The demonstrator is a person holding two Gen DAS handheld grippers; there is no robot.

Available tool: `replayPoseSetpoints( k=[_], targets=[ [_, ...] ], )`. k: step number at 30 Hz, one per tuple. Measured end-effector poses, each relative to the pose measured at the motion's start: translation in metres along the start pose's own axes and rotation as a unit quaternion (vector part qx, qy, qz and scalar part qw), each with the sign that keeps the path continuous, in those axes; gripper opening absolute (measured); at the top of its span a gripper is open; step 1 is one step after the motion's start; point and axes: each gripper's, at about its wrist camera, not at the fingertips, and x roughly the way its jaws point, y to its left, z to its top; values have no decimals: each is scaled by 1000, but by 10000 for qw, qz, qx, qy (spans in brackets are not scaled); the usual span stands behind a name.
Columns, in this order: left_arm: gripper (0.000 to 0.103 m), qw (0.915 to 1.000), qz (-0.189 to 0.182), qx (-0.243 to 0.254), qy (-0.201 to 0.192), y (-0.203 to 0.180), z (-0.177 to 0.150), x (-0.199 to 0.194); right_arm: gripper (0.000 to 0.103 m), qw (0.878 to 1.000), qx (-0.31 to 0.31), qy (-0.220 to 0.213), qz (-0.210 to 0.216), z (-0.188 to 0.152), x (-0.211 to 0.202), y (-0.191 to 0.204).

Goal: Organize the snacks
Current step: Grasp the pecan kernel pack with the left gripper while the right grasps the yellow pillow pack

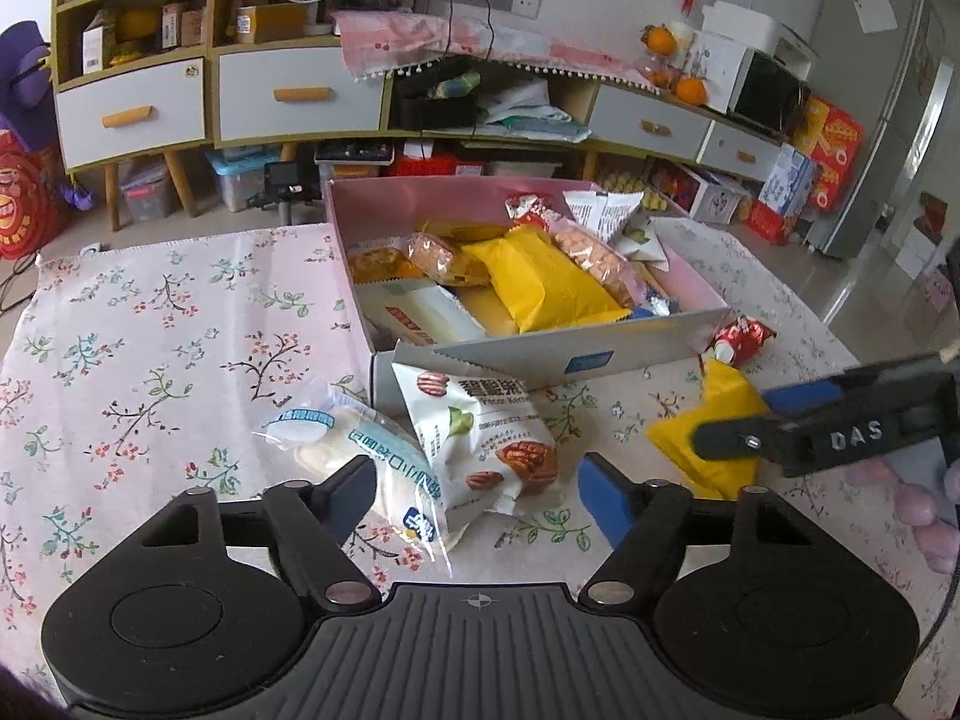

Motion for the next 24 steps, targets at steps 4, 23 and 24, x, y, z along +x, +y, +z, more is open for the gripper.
replayPoseSetpoints(
  k=[4, 23, 24],
  targets=[
    [64, 9999, 13, -113, -75, -4, 2, 3, 76, 9998, 161, 111, -7, -2, -12, -18],
    [45, 9920, 1214, 89, -321, -46, 0, 35, 76, 9941, 1035, -172, 277, 13, -13, -44],
    [43, 9920, 1213, 103, -341, -47, 0, 34, 70, 9939, 1048, -201, 281, 14, -10, -49]
  ],
)
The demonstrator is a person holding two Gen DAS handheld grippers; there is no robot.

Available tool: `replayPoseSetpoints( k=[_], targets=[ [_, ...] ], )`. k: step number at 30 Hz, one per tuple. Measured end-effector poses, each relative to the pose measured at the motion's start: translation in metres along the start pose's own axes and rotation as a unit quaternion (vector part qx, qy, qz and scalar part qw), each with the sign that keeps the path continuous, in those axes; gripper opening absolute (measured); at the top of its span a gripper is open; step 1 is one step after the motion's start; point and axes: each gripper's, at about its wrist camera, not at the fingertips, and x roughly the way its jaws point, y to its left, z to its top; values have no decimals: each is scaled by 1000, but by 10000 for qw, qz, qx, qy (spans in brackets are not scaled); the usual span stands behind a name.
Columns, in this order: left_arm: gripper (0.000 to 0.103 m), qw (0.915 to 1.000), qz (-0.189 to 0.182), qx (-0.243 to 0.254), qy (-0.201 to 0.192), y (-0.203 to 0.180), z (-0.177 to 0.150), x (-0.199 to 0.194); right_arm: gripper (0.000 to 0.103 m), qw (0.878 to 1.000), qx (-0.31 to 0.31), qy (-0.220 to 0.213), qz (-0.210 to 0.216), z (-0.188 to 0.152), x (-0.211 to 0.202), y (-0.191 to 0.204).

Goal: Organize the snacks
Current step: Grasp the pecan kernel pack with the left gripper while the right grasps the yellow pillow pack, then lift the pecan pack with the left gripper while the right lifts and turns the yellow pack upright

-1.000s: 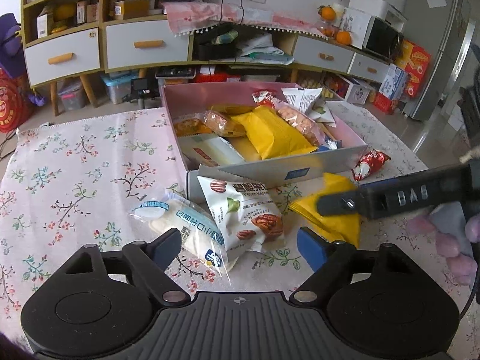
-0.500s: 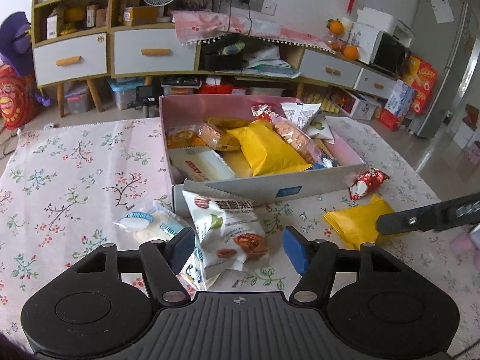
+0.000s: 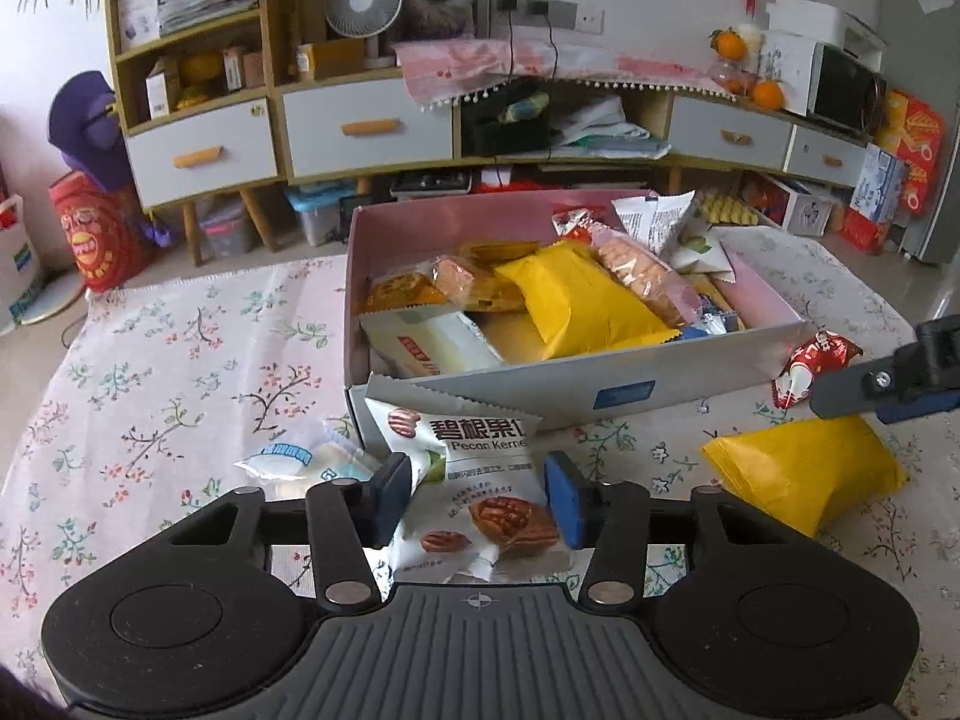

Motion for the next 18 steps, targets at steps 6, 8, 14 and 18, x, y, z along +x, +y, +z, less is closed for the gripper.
replayPoseSetpoints(
  k=[6, 8, 14, 18],
  targets=[
    [40, 9994, -332, -86, 37, 1, -2, -8, 49, 9955, 776, 255, 478, 0, 13, -34],
    [40, 9987, -471, -154, 85, 2, -3, -10, 47, 9935, 921, 264, 618, -3, 12, -39],
    [40, 9969, -722, -149, 288, 4, -12, -22, 42, 9904, 995, 502, 818, -14, -4, -41],
    [39, 9951, -794, -49, 579, 5, -19, -29, 42, 9865, 1152, 808, 836, -26, -13, -41]
  ],
)
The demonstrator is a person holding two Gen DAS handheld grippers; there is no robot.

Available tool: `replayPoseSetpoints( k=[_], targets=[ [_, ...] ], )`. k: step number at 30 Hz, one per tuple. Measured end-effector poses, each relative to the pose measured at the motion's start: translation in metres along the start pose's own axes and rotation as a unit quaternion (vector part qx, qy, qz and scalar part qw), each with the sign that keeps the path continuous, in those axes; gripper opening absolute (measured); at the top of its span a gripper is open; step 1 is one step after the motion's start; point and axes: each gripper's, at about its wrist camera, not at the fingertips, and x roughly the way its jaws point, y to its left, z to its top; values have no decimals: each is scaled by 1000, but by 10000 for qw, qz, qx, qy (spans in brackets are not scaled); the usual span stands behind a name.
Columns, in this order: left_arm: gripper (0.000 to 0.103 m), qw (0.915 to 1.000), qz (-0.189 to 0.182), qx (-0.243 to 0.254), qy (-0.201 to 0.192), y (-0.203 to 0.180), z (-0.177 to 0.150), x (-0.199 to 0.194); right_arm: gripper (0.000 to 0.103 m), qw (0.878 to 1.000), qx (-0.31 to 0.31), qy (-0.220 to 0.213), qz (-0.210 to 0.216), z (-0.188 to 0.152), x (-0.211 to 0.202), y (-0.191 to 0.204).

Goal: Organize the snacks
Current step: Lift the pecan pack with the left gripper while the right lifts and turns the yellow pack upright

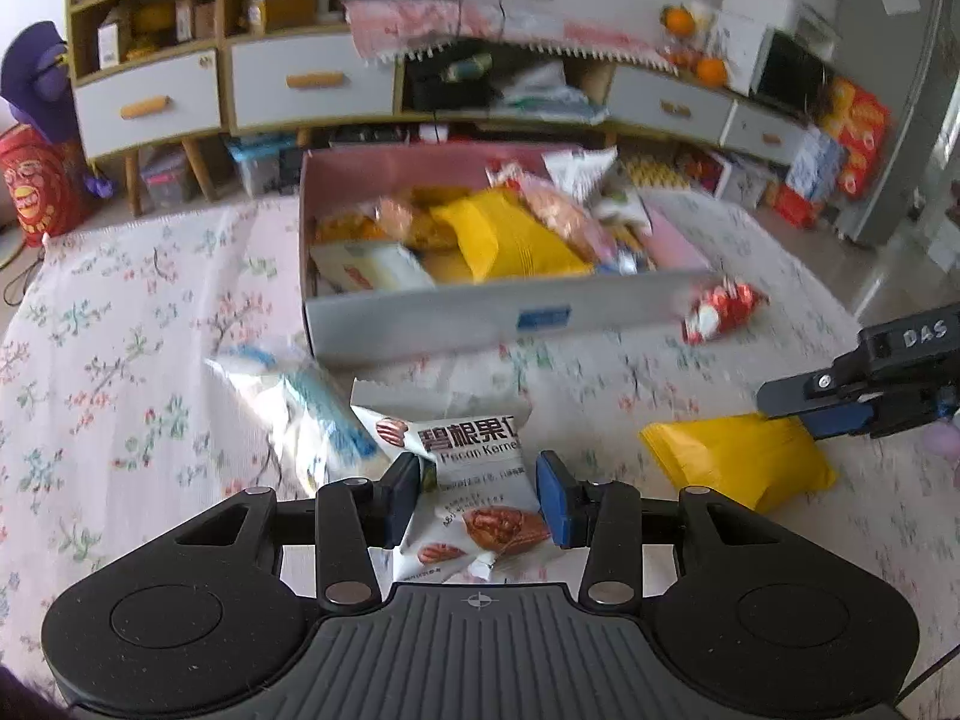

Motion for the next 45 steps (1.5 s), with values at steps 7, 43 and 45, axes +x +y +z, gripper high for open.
replayPoseSetpoints(
  k=[7, 43, 45],
  targets=[
    [39, 9994, 89, -21, 319, 6, -9, -12, 46, 9990, -21, 441, 26, -20, -8, 7],
    [71, 9981, 553, 228, 153, -11, -24, 8, 71, 8796, -4645, -217, -1000, -63, 27, 69],
    [71, 9982, 553, 214, 125, -11, -23, 8, 67, 8873, -4480, -241, -1073, -59, 29, 67]
  ],
)
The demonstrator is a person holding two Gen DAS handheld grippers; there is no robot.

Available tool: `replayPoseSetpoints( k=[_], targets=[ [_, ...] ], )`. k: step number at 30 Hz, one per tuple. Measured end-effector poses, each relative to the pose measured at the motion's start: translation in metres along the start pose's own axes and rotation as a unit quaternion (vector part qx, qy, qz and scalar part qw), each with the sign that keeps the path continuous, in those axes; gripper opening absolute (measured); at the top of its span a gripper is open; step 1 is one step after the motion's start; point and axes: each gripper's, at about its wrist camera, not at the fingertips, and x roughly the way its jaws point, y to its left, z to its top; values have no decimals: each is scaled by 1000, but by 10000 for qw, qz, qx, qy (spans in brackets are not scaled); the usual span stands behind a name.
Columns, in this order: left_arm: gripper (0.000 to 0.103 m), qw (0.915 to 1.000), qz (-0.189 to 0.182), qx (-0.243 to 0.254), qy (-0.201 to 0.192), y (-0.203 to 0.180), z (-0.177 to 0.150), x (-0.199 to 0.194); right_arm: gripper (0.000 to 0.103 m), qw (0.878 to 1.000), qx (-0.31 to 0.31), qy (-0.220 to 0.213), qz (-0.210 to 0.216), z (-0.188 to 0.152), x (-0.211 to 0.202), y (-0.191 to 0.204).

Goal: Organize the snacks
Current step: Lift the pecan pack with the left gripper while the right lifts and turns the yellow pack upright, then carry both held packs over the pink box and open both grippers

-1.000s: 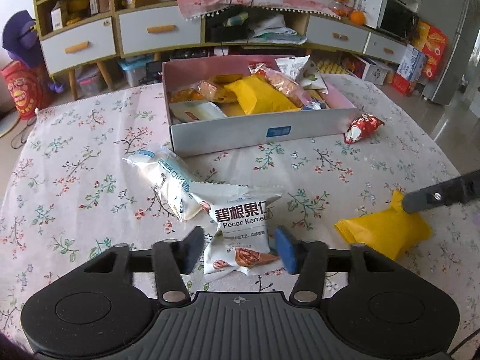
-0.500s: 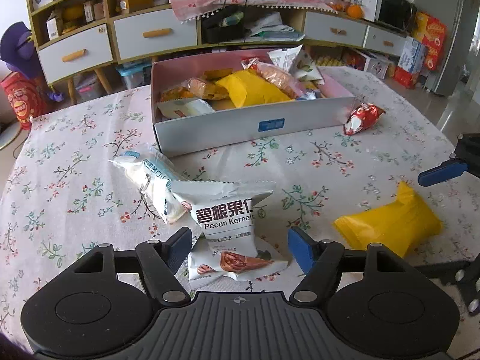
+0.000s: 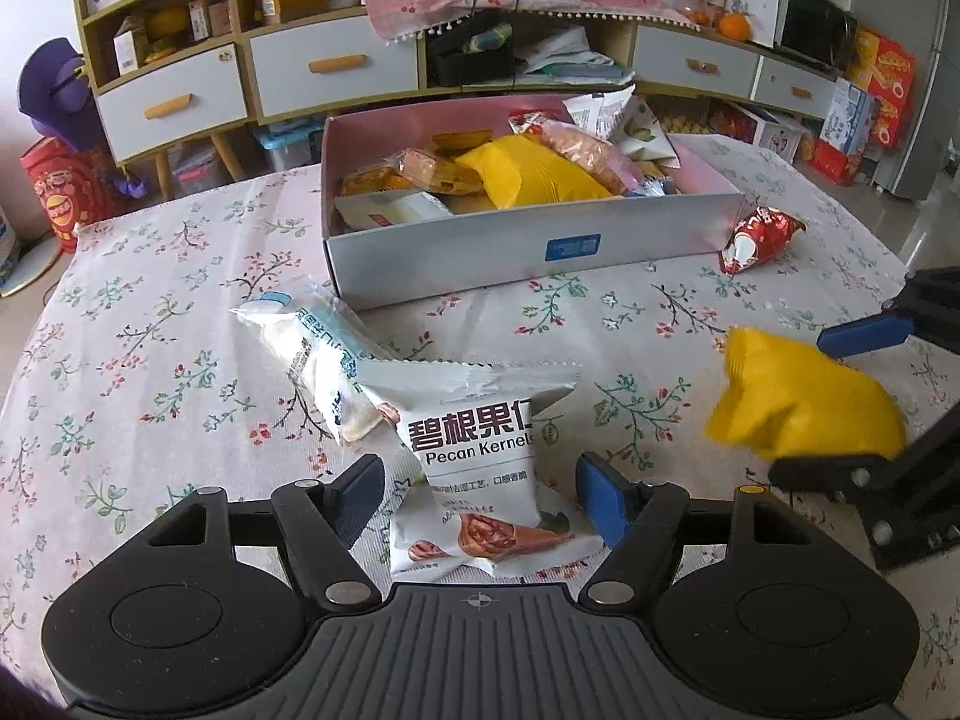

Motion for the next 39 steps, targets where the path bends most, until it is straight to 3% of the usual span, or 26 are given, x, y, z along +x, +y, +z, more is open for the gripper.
replayPoseSetpoints(
  k=[6, 8, 11, 12, 17, 39],
  targets=[
    [64, 9999, -64, -23, -125, 0, 1, -4, 53, 9982, 580, -35, 172, -1, 5, -11],
    [53, 9999, -83, -40, -142, 0, 2, -5, 49, 9972, 709, -58, 244, 0, 5, -12],
    [41, 9999, -43, -53, -141, -1, 3, -5, 31, 9967, 759, -78, 265, 2, 4, -10],
    [39, 9999, -30, -60, -131, 0, 3, -5, 29, 9966, 779, -65, 255, 3, 4, -10],
    [33, 9997, -30, -216, -134, 4, 5, -7, 28, 9956, 889, -49, 279, 4, 3, -12],
    [31, 9957, -398, -713, -427, 8, 33, -26, 26, 9836, 1704, -467, 373, 26, -13, -36]
  ],
)
